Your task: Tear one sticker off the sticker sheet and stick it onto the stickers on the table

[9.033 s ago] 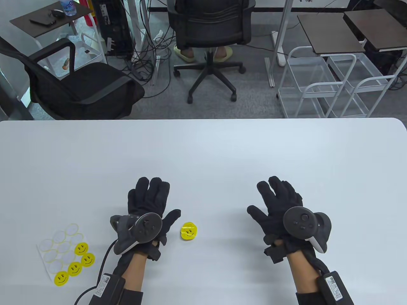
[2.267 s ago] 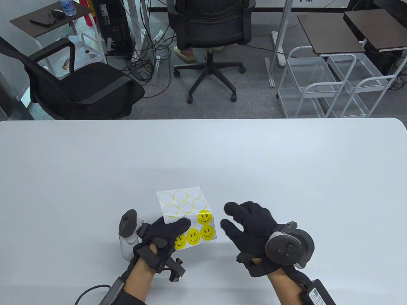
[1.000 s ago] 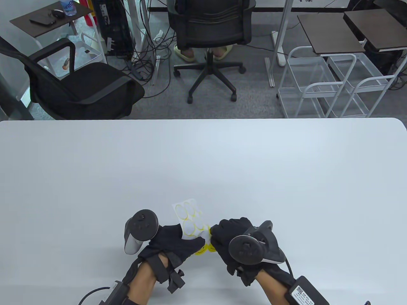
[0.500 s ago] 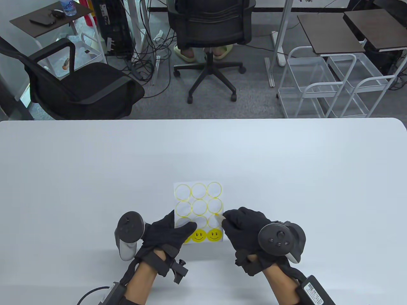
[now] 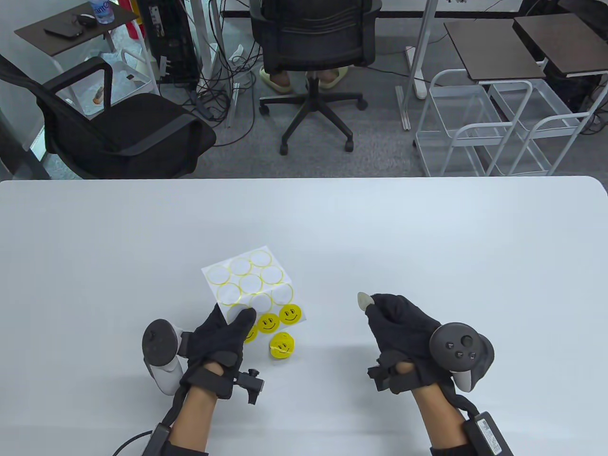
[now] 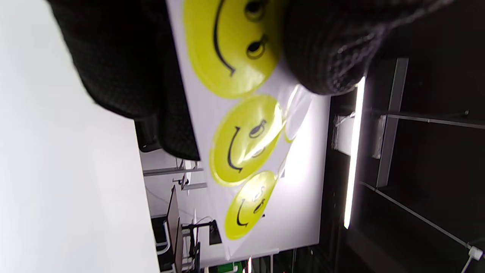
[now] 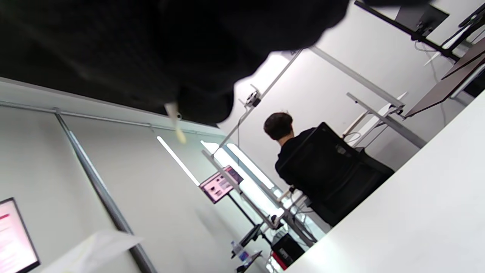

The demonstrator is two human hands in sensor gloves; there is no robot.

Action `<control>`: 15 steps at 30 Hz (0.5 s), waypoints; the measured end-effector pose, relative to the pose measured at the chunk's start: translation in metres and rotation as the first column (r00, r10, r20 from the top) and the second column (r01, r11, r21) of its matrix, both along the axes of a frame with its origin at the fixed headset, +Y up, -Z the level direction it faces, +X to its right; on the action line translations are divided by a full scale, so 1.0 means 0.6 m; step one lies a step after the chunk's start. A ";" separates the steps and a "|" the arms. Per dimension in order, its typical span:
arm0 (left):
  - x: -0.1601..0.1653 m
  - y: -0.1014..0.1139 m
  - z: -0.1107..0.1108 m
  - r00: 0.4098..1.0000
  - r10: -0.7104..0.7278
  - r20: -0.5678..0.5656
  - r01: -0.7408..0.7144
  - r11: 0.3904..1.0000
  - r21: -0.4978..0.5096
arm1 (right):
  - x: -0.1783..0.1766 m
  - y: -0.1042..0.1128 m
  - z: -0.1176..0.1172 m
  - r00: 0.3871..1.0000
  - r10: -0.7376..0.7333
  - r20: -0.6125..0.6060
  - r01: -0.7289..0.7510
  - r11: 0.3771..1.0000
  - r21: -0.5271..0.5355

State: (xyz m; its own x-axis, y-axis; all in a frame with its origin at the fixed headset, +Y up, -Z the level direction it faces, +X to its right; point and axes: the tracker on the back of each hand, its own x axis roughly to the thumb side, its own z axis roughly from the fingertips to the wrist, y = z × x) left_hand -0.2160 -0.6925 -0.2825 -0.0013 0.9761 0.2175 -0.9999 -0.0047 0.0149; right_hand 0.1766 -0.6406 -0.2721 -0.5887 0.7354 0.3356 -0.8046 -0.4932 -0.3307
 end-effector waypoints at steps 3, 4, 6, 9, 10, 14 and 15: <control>-0.023 0.003 0.000 0.998 0.047 -0.050 -0.046 0.999 0.014 | -0.018 0.015 -0.010 0.999 -0.023 -0.037 0.021 0.999 -0.048; -0.032 0.005 0.001 0.996 0.059 -0.069 -0.057 0.998 0.022 | -0.041 0.031 -0.012 0.998 0.038 -0.054 -0.040 0.998 -0.042; -0.044 0.006 0.002 0.991 0.081 -0.104 -0.078 0.996 0.034 | -0.073 0.044 -0.016 0.983 0.170 -0.067 -0.172 0.984 -0.037; -0.059 0.004 0.004 0.978 0.140 -0.156 -0.136 0.990 0.037 | -0.141 0.049 -0.026 0.913 0.399 -0.086 -0.398 0.917 0.030; -0.063 0.003 0.004 0.975 0.146 -0.167 -0.142 0.989 0.039 | -0.158 0.046 -0.028 0.890 0.445 -0.095 -0.442 0.895 0.053; -0.086 -0.001 0.006 0.961 0.108 -0.254 -0.099 0.994 0.048 | -0.237 0.010 -0.037 0.779 0.606 -0.161 -0.599 0.795 0.097; -0.091 -0.001 0.007 0.955 0.099 -0.280 -0.088 0.995 0.052 | -0.258 -0.003 -0.039 0.731 0.660 -0.173 -0.654 0.750 0.101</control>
State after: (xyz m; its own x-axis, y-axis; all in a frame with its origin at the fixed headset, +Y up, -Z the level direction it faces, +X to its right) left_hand -0.2708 -0.6933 -0.2780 -0.0255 0.9654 0.2597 -0.9503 -0.1041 0.2936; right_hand 0.0221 -0.6424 -0.2954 -0.8451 0.1762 0.5048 -0.3308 -0.9140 -0.2348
